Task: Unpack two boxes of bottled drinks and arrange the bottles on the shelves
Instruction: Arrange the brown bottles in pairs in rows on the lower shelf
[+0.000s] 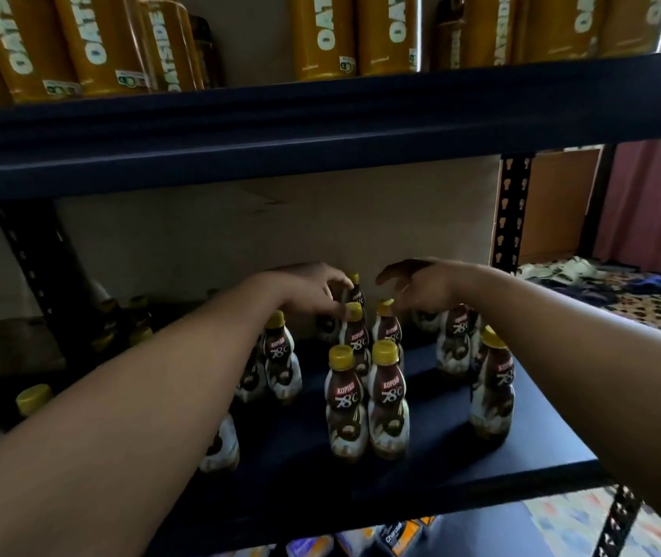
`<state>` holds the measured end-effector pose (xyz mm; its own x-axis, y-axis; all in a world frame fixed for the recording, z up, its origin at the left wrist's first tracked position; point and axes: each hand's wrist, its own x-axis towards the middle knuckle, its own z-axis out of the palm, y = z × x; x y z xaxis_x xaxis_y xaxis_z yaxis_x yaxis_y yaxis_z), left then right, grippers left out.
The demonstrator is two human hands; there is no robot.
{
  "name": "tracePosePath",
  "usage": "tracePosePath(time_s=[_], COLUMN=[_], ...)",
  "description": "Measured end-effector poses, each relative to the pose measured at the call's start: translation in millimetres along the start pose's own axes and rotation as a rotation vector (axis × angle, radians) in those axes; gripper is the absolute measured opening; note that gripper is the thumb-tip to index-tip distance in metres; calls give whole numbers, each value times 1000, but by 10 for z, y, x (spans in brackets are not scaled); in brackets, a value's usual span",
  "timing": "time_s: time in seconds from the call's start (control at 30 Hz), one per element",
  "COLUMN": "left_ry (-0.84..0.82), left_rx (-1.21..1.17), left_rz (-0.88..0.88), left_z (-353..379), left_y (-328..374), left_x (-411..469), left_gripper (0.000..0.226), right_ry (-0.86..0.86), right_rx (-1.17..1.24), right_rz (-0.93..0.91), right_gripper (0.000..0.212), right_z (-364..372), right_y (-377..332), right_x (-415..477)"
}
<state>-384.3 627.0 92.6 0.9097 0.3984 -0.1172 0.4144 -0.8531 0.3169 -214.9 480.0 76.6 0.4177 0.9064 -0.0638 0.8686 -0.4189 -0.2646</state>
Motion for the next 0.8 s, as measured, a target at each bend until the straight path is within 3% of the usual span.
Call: tracePosePath(time_s=[0.1,0.23,0.43,0.8], left_ry=[26,101,157,137], left_rx=[-87,-99,-87,-14], left_rz=[-7,-1,-24,-49], left_z=[206,430,454,407], left_y=[-60,-118,-254,-347], left_x=[209,358,386,342], left_gripper=[69,62,61,63], right_ry=[-24,43,117,198], right_rx=[-44,47,161,246], right_rz=[29,29,16,0], right_gripper=[64,30,21,44], right_z=[181,372,452,565], right_y=[97,191,163,47], right_x=[248,433,445,455])
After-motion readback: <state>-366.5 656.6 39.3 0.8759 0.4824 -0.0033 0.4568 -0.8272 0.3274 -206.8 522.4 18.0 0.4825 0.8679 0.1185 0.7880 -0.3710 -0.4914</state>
